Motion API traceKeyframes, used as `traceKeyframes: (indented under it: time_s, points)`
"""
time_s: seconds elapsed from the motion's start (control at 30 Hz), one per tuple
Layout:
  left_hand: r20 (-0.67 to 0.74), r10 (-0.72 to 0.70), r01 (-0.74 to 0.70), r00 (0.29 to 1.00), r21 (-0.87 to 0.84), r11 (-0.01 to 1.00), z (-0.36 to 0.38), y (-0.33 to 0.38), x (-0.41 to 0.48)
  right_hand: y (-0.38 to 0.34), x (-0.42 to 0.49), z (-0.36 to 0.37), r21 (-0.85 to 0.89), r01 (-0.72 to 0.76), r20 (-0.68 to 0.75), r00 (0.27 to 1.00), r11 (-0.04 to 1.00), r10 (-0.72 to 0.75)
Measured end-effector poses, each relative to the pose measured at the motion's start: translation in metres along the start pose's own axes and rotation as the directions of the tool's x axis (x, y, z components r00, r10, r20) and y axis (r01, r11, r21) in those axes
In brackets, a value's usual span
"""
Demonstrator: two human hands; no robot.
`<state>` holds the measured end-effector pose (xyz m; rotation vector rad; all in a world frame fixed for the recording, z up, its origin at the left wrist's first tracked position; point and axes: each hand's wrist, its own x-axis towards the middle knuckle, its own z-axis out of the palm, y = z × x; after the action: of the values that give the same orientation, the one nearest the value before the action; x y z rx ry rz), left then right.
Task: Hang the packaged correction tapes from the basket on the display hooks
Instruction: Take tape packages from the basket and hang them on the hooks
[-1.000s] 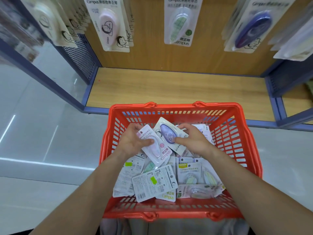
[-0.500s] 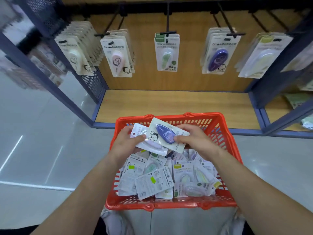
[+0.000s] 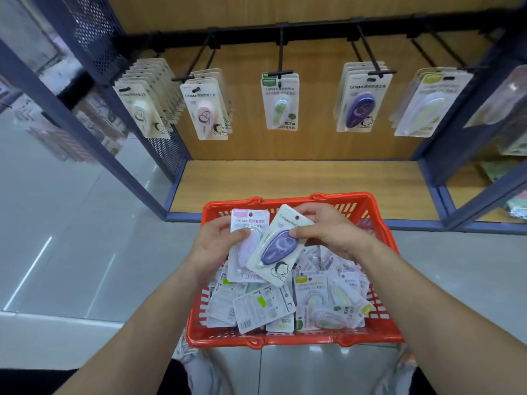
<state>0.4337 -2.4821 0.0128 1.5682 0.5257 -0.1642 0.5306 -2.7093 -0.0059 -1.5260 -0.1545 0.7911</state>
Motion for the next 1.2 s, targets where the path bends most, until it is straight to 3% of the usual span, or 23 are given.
traceKeyframes:
  time_s: [0.27, 0.4, 0.5, 0.6, 0.8, 0.93, 1.07, 1.2]
  points:
    - [0.095, -0.028, 0.028, 0.995, 0.007, 1.000, 0.002, -0.017, 0.004, 0.007, 0.026, 0.035, -0.181, 0.075, -0.104, 0.990, 0.981, -0.095]
    - [-0.043, -0.047, 0.052, 0.998, 0.121, 0.991, -0.016, -0.030, 0.015, 0.023, 0.050, 0.049, -0.224, 0.070, -0.182, 0.977, 0.972, -0.113]
    - [-0.159, -0.045, 0.074, 0.986, 0.179, 0.981, -0.041, -0.037, 0.022, 0.052, 0.071, 0.038, -0.294, -0.030, -0.268, 0.962, 0.955, -0.052]
    - [-0.242, -0.026, 0.086, 0.970, 0.241, 0.967, -0.060, -0.044, 0.030, 0.089, 0.090, 0.029, -0.446, -0.186, -0.228, 0.969, 0.875, 0.090]
    - [-0.250, -0.007, 0.084, 0.968, 0.298, 0.951, -0.071, -0.057, 0.042, 0.130, 0.119, 0.029, -0.628, -0.310, -0.203, 0.951, 0.714, 0.234]
    - [-0.271, -0.009, 0.090, 0.963, 0.285, 0.954, -0.072, -0.058, 0.045, 0.145, 0.121, 0.017, -0.610, -0.360, -0.228, 0.933, 0.706, 0.279]
    - [-0.277, -0.015, 0.096, 0.961, 0.280, 0.955, -0.071, -0.059, 0.048, 0.145, 0.116, 0.010, -0.359, -0.369, -0.217, 0.927, 0.857, 0.308]
    - [-0.297, -0.035, 0.120, 0.954, 0.275, 0.954, -0.069, -0.056, 0.047, 0.133, 0.104, 0.008, -0.324, -0.336, -0.096, 0.942, 0.884, 0.323]
